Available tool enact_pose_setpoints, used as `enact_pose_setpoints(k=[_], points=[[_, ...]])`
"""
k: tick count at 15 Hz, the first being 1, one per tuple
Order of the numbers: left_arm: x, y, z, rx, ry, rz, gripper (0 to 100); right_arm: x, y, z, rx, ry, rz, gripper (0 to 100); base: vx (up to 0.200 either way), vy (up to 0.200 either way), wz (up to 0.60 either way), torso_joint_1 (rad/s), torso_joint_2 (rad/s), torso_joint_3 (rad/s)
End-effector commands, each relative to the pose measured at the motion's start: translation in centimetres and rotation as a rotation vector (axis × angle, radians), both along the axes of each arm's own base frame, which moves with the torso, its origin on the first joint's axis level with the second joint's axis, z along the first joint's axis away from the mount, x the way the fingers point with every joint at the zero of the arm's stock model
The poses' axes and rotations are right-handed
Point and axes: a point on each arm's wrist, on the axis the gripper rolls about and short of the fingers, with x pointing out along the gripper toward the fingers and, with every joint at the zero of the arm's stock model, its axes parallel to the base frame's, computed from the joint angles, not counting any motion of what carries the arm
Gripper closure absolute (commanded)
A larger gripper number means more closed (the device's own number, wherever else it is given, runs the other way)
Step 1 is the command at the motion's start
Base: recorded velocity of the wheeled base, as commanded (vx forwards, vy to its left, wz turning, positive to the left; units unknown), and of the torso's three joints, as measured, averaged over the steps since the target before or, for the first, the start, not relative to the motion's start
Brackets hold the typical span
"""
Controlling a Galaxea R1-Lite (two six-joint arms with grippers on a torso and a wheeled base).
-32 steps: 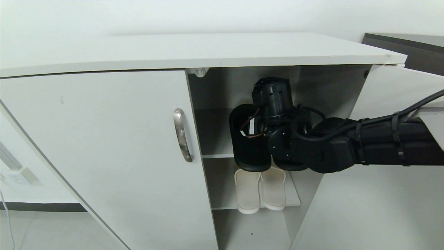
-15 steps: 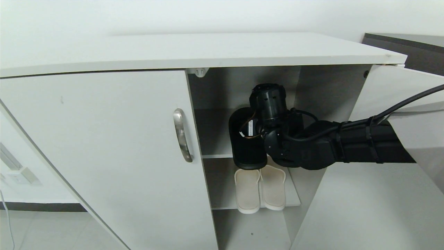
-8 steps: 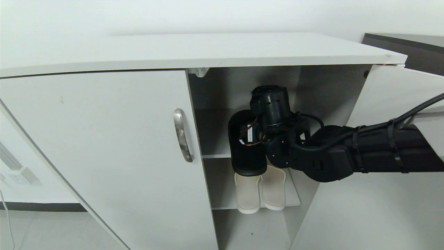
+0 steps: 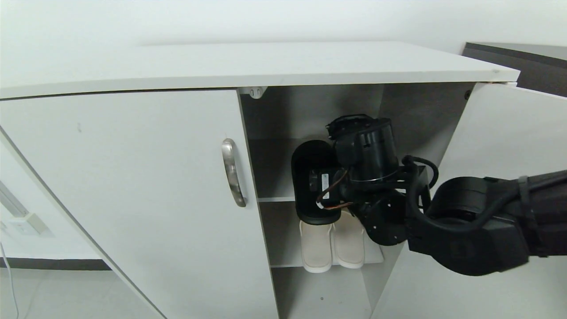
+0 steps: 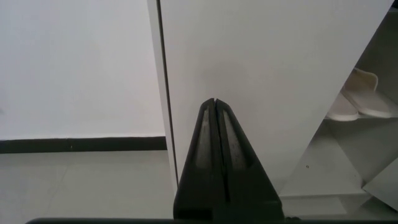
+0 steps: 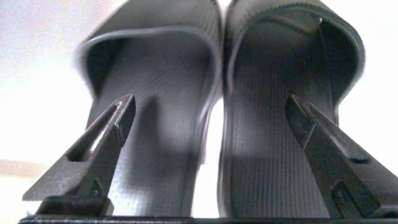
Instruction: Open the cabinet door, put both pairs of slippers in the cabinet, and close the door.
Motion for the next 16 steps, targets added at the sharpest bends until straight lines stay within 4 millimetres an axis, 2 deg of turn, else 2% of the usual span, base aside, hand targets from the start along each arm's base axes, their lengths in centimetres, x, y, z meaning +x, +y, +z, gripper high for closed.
enact_pose_setpoints(k=[1, 3, 5, 6, 10, 16], points=[[0.0, 0.0, 0.0, 0.001, 0.001, 0.001, 100, -3.7, -1.2, 1.4, 0.042, -0.028, 0.066, 0, 0.000, 0.000, 0.00, 0.000, 0.00, 0.000], [0.0, 0.0, 0.0, 0.004, 0.001, -0.001, 100, -5.7, -2.0, 1.2, 0.063, -0.038, 0.131, 0, 0.000, 0.000, 0.00, 0.000, 0.00, 0.000], [0.0, 0.0, 0.0, 0.004, 0.001, -0.001, 100, -6.2, -2.6, 0.7, 0.069, -0.036, 0.152, 0, 0.000, 0.000, 0.00, 0.000, 0.00, 0.000], [0.0, 0.0, 0.0, 0.007, 0.001, -0.001, 100, -6.7, -3.3, -0.1, 0.074, -0.023, 0.202, 100, 0.000, 0.000, 0.00, 0.000, 0.00, 0.000], [0.0, 0.0, 0.0, 0.006, 0.001, -0.001, 100, -7.1, -3.8, -0.8, 0.082, -0.019, 0.244, 100, 0.000, 0.000, 0.00, 0.000, 0.00, 0.000], [0.0, 0.0, 0.0, 0.001, 0.001, -0.001, 100, -7.6, -3.3, -1.2, 0.074, -0.012, 0.264, 100, 0.000, 0.000, 0.00, 0.000, 0.00, 0.000]])
